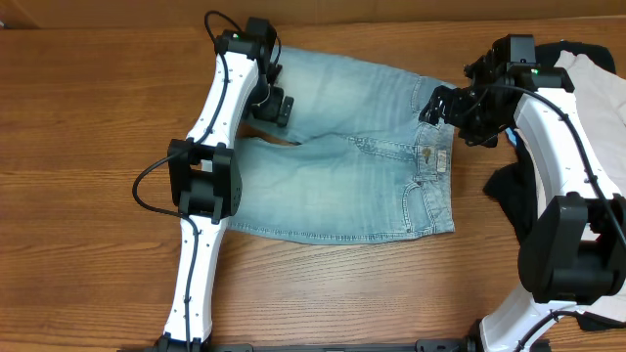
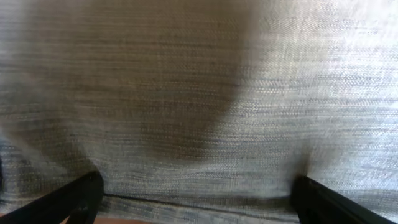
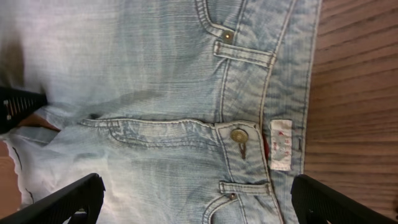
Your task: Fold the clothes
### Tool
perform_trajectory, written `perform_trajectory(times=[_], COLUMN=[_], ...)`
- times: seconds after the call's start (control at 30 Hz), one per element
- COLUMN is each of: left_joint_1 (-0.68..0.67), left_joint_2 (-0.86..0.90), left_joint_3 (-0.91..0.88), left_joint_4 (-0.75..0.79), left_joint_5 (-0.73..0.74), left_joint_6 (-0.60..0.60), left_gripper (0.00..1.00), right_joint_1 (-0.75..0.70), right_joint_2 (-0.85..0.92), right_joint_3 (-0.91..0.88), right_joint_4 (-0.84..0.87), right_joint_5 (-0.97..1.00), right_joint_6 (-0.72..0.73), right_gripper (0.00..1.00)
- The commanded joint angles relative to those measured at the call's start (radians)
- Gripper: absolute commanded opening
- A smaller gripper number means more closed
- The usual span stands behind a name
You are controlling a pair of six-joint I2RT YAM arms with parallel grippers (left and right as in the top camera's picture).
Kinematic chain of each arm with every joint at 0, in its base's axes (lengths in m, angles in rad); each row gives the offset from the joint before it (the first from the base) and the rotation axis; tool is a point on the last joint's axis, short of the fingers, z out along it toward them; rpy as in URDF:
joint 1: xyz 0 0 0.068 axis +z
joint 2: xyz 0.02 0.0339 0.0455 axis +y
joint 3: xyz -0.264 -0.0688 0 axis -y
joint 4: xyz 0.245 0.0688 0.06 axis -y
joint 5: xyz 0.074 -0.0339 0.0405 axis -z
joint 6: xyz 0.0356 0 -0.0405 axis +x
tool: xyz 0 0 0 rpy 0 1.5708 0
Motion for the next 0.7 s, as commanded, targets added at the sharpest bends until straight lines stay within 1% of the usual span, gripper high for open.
perform_trajectory(times=[0.0,0.17,0.23,0.37,0.43,0.53,0.67], left_joint_1=[0.023,0.052,0.071,0.109,0.117,0.116,0.109], left_joint_2=[0.121,0.121,0.121,0.115,0.095,0.014,-0.143], left_joint_3=[-0.051,-0.051,-0.05,-0.049,-0.044,-0.038,-0.003], left_joint_4=[-0.082,-0.175,-0.198,-0.236,-0.237,-0.236,-0.231], left_joint_5=[-0.035,-0.126,-0.131,-0.142,-0.135,-0.14,-0.15], left_joint_6=[-0.049,-0.1,-0.114,-0.196,-0.205,-0.204,-0.205], left_gripper=[1.0,1.0,1.0,1.0,1.0,1.0,1.0], right_joint_1=[0.0,0.0,0.0,0.0,-0.001,-0.001,-0.001], right_joint_2=[-0.039,-0.039,-0.039,-0.041,-0.052,-0.09,-0.172], right_joint_3=[0.009,0.009,0.009,0.01,0.019,0.054,0.114], right_joint_4=[-0.006,-0.029,-0.036,-0.033,-0.024,-0.038,-0.1], right_joint_5=[0.002,0.002,0.002,0.004,-0.027,-0.032,-0.007], right_joint_6=[-0.008,-0.014,-0.024,-0.026,-0.026,-0.023,-0.023], right_gripper=[1.0,1.0,1.0,1.0,1.0,1.0,1.0])
